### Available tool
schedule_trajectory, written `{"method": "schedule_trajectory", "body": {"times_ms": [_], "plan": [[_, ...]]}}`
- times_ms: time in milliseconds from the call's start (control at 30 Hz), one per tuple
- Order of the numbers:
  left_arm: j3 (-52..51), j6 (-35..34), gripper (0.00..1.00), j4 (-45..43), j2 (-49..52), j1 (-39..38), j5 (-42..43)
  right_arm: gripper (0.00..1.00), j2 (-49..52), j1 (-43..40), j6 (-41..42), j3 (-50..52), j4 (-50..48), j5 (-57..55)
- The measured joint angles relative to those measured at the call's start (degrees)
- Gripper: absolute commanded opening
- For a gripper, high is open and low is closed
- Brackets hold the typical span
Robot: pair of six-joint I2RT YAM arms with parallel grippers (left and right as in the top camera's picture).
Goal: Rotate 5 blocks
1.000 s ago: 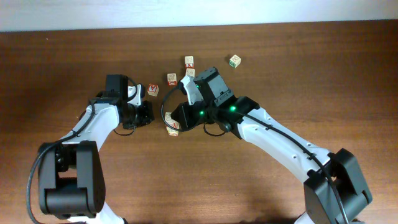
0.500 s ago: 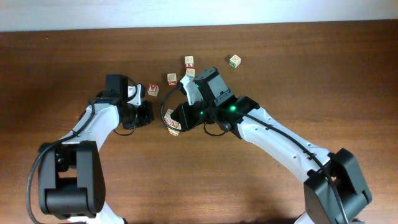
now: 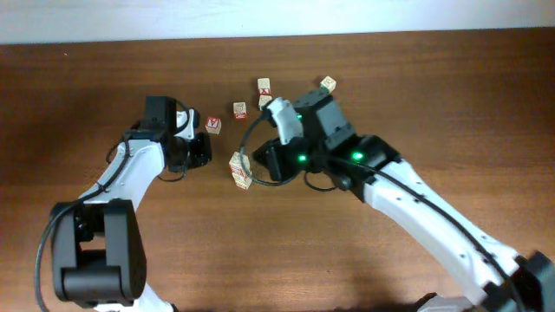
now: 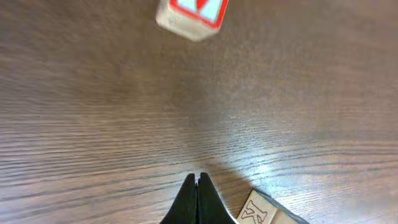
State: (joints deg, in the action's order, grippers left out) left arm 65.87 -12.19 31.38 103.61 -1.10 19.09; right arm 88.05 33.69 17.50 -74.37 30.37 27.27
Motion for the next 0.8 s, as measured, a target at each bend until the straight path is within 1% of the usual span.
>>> {"method": "schedule_trajectory", "body": {"times_ms": [167, 200, 233, 333, 367, 400, 433, 467, 500, 533, 567, 600, 633, 800], "plan": [[0.5, 0.0, 0.0, 1.5, -7.9, 0.0, -4.9, 0.04, -4.4, -4.5, -4.3, -0.2, 7.4, -3.1], [0.5, 0.0, 0.01, 1.9, -9.7, 0.0, -6.1, 0.04, -5.0, -5.6, -5.2, -0.2, 8.7, -3.6], [0.5, 0.0, 0.08, 2.1, -11.1, 0.0, -6.9, 0.05, -5.4, -6.5, -6.0, -0.2, 9.9, -4.0], [0.6, -0.1, 0.4, 4.2, -15.2, 0.0, -10.6, 0.06, -6.8, -9.0, -8.3, -0.2, 13.0, -6.5], [0.6, 0.1, 0.52, 5.1, -16.0, 0.0, -12.1, 0.13, -7.4, -9.6, -8.7, -0.2, 14.0, -7.5], [0.6, 0.1, 0.99, 6.0, -16.8, 0.0, -13.7, 0.17, -8.1, -10.3, -9.2, -0.2, 14.8, -8.6], [0.6, 0.4, 0.99, 6.6, -17.2, 0.0, -15.3, 0.29, -8.7, -10.8, -9.8, -0.2, 15.5, -9.8], [0.6, 0.4, 0.99, 7.3, -17.4, 0.0, -17.1, 0.44, -9.3, -11.2, -10.1, -0.2, 16.1, -10.8], [0.6, 0.4, 0.99, 7.9, -17.4, 0.0, -18.9, 0.51, -10.4, -11.9, -10.5, -0.2, 16.9, -12.5], [0.6, 0.3, 0.99, 8.5, -17.4, 0.0, -20.2, 0.66, -11.2, -12.4, -10.6, -0.2, 17.4, -13.6], [0.6, 0.3, 0.99, 8.5, -17.4, 0.0, -20.3, 0.83, -12.3, -12.7, -10.6, -0.2, 17.9, -14.8], [0.6, 0.4, 0.99, 8.5, -17.4, 0.0, -21.5, 0.93, -13.1, -12.9, -11.0, -0.2, 18.1, -15.9], [0.6, 0.4, 0.99, 8.5, -17.4, 0.0, -21.8, 0.99, -14.3, -13.1, -10.9, -0.2, 18.5, -16.4], [0.6, 0.4, 0.99, 8.5, -17.4, 0.0, -22.6, 0.99, -21.2, -13.5, -11.3, -0.2, 21.1, -19.3]]}}
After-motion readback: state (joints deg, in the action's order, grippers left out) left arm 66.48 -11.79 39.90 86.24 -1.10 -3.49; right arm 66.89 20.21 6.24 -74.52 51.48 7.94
